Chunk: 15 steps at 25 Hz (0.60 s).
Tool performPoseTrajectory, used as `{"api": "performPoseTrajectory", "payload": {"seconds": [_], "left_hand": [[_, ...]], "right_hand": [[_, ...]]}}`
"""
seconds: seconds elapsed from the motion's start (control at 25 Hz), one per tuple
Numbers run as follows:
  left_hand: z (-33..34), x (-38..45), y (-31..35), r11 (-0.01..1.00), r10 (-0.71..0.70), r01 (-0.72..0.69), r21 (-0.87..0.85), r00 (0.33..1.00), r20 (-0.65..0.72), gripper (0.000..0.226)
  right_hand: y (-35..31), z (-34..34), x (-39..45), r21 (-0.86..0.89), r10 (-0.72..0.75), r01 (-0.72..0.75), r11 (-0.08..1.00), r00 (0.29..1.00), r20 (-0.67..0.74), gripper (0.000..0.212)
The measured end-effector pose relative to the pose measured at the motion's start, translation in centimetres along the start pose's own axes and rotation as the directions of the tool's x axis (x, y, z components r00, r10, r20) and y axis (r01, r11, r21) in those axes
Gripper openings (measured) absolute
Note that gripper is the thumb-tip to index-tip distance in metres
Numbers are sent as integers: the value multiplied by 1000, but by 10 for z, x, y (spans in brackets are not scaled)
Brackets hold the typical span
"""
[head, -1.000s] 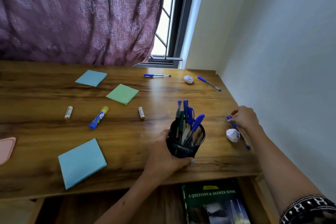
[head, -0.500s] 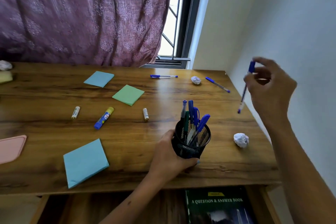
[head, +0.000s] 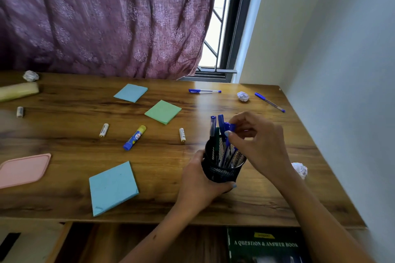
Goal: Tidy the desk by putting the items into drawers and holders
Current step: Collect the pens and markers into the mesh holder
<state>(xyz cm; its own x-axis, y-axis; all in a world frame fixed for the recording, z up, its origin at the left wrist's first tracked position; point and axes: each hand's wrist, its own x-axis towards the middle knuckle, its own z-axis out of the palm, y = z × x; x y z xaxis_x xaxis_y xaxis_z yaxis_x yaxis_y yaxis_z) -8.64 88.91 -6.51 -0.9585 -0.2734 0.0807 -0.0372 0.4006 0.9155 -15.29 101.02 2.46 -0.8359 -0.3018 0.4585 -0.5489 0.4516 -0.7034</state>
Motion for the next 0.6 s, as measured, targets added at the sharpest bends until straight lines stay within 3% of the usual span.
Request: {"api": "performPoseTrajectory", "payload": {"seconds": [0.24,0.44,0.6], "left_hand": [[-8,8,-5,1000,-11,12,28,1000,-28,82],[-15,18,-11,996,-81,80,-29,996,-33,83],[-29,33,-18,986,-127,121,-119,991,-49,84]], "right_hand": [[12,8,18,-65,-96,102,993,991,92,14],[55,31,81,77,61,-56,995,996,-61,14],[121,87,143,-252,236,-179,951,946,222,42]]}}
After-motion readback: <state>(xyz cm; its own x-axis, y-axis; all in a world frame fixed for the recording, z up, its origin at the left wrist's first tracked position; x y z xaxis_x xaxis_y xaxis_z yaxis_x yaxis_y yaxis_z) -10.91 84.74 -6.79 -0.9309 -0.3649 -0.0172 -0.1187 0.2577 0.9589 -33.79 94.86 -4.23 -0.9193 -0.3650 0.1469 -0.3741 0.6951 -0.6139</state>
